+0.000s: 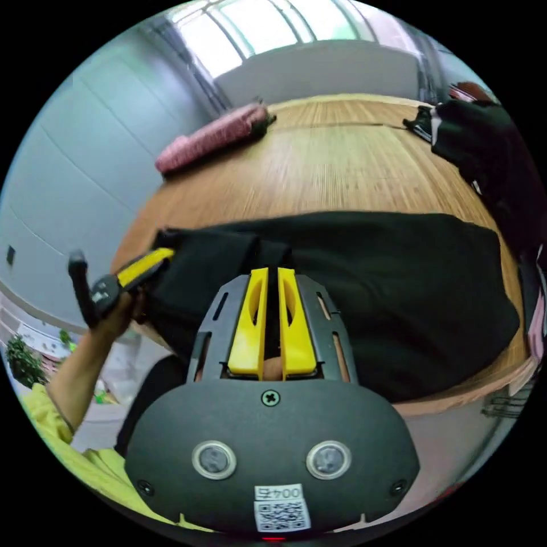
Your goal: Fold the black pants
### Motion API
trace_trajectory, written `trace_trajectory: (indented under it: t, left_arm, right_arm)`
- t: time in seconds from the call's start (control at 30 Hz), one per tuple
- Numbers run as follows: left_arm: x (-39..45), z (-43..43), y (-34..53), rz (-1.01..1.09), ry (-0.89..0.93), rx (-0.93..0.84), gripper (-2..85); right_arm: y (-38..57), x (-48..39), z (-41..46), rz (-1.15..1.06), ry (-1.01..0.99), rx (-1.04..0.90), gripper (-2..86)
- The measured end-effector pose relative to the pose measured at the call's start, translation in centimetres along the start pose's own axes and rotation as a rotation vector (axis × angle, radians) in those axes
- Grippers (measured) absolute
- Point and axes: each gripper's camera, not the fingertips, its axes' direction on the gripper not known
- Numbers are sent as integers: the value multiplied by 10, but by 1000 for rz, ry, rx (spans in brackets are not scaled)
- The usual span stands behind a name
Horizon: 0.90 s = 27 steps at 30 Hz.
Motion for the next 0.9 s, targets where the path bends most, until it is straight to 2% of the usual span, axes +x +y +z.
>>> trace_trajectory:
  t: [0.03, 0.1, 0.2, 0.27, 0.33, 0.4, 0.5, 0.57, 0.6, 0.63, 0.73, 0.83, 0.9]
  left_arm:
    - [2, -2, -1, 3, -23, 2, 2]
    - [7, -1, 0, 16, -42, 0, 2]
    - [4, -14, 2, 0, -6, 20, 1]
    - [8, -37, 2, -33, 13, 95, 1]
    - [34, -64, -6, -28, 128, 199, 1]
    - [73, -70, -18, 44, 229, 213, 1]
    - [151, -59, -35, 241, 245, 190, 1]
    - [186, -31, -39, 312, 196, 84, 1]
    - [198, -3, -35, 319, 199, -29, 1]
    - [193, 1, -26, 254, 220, 35, 1]
    - [177, -9, -33, 139, 280, 7, 1]
    - [176, -34, -30, 129, 236, 127, 1]
    - [185, -14, -26, 172, 238, 26, 1]
  right_arm:
    - [7, 2, 8, -35, 25, 22, 51]
    - [11, 19, -4, 28, -57, 23, 54]
    - [44, 59, -55, 139, -189, 179, 77]
    - [87, 98, -92, 231, -238, 280, 86]
    - [120, 129, -108, 316, -260, 302, 88]
    - [149, 152, -117, 378, -252, 308, 91]
    - [179, 184, -131, 468, -209, 326, 99]
    - [184, 215, -153, 547, -165, 389, 108]
    - [183, 223, -159, 568, -154, 404, 111]
    - [181, 240, -167, 613, -140, 417, 120]
    - [172, 285, -171, 741, -193, 367, 148]
    - [164, 307, -161, 798, -255, 327, 159]
    - [162, 310, -159, 820, -287, 348, 157]
